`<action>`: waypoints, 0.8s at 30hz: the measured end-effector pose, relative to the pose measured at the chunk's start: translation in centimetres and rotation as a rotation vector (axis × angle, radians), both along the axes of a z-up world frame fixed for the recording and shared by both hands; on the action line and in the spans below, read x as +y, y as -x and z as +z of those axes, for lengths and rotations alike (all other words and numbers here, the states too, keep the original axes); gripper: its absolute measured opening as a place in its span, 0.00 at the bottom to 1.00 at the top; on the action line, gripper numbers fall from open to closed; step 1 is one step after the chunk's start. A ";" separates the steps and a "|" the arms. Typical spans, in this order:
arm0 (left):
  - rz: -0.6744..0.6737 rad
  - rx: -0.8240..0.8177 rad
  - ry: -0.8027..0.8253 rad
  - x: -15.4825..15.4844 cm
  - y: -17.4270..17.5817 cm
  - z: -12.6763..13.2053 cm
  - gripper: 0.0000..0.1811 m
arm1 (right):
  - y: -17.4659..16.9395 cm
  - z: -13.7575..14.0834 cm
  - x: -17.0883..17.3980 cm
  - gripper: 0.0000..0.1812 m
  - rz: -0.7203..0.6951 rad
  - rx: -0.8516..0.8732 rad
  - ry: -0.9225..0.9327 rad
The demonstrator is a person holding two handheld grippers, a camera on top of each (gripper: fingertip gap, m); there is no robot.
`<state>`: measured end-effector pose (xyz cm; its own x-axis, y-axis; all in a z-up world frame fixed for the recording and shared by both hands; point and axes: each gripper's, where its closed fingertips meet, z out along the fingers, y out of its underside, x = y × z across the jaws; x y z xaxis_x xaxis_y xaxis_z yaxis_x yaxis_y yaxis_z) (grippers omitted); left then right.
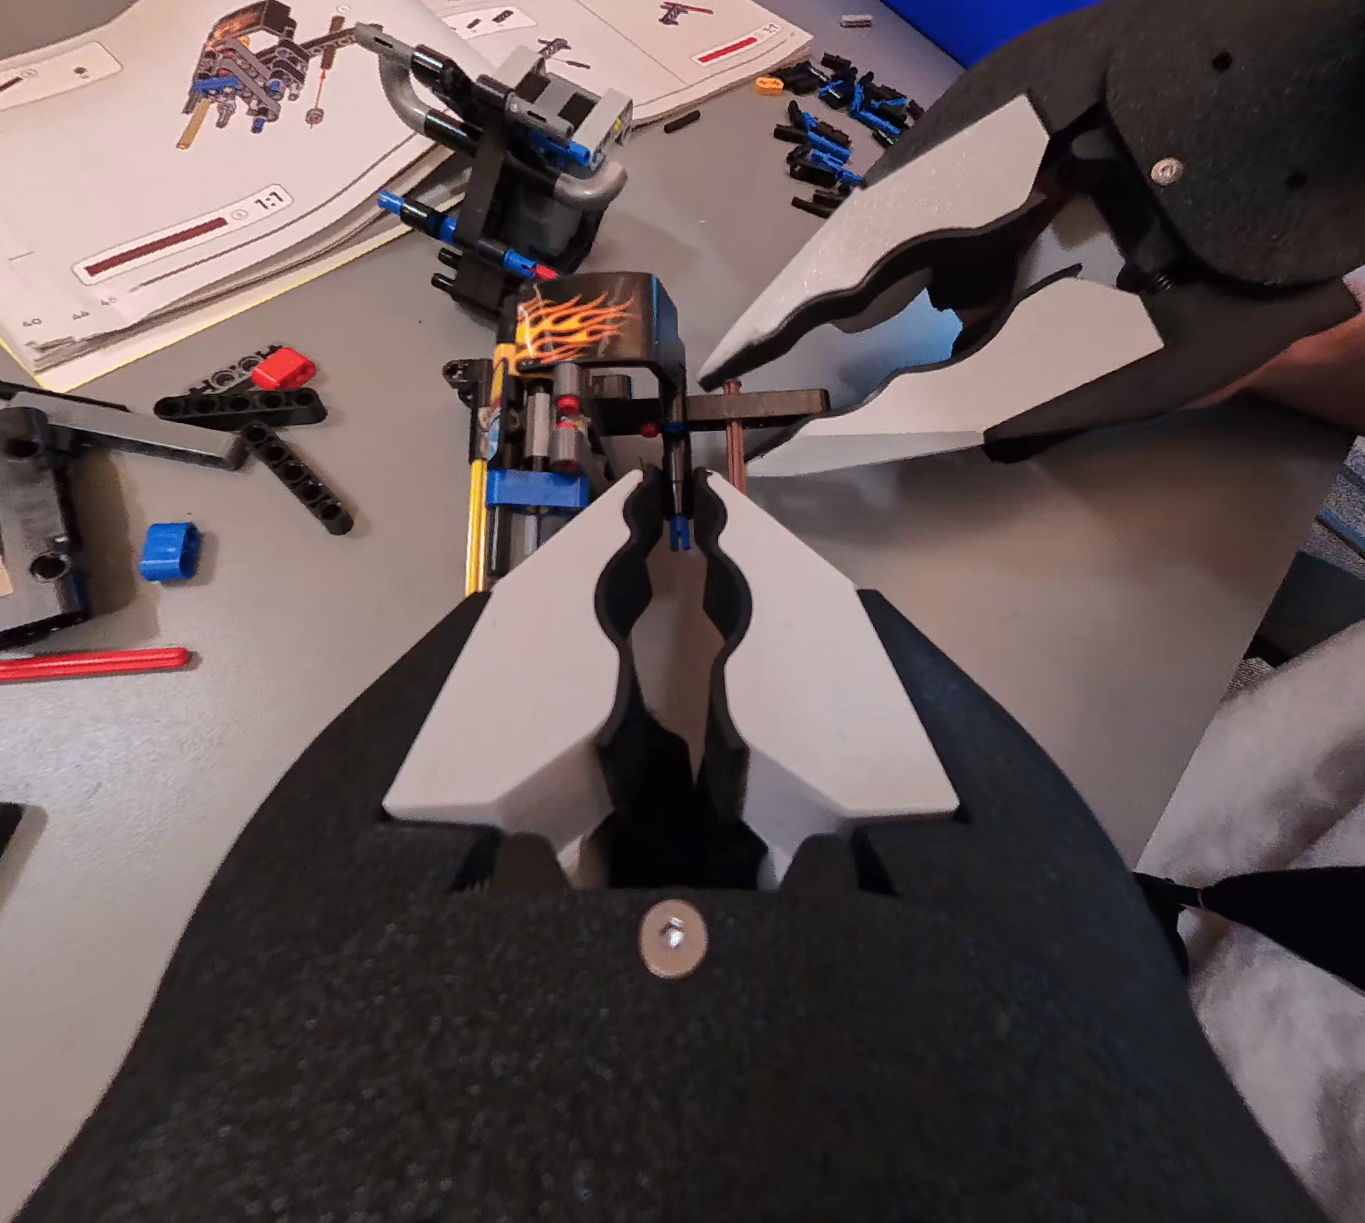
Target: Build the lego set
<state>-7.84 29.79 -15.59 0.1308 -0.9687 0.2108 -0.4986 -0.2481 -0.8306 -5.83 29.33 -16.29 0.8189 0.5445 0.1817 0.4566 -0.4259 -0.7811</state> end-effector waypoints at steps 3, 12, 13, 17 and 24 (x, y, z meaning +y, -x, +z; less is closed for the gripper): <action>0.005 -0.003 -0.001 0.0 -0.1 0.0 0.03 | 0.1 0.1 -0.1 0.08 0.002 -0.012 -0.015; 0.030 -0.065 -0.049 0.1 0.4 1.3 0.06 | -0.7 0.3 0.3 0.05 -0.049 -0.010 -0.018; 0.030 -0.074 -0.068 0.0 0.8 1.6 0.08 | -1.0 0.2 0.4 0.05 -0.062 -0.013 -0.015; -0.082 0.022 -0.129 -2.7 1.8 0.0 0.04 | -1.4 0.1 0.4 0.05 -0.077 0.003 0.003; -0.160 0.148 -0.282 -4.0 0.8 -2.0 0.08 | -1.7 -0.2 0.1 0.05 -0.079 0.008 0.009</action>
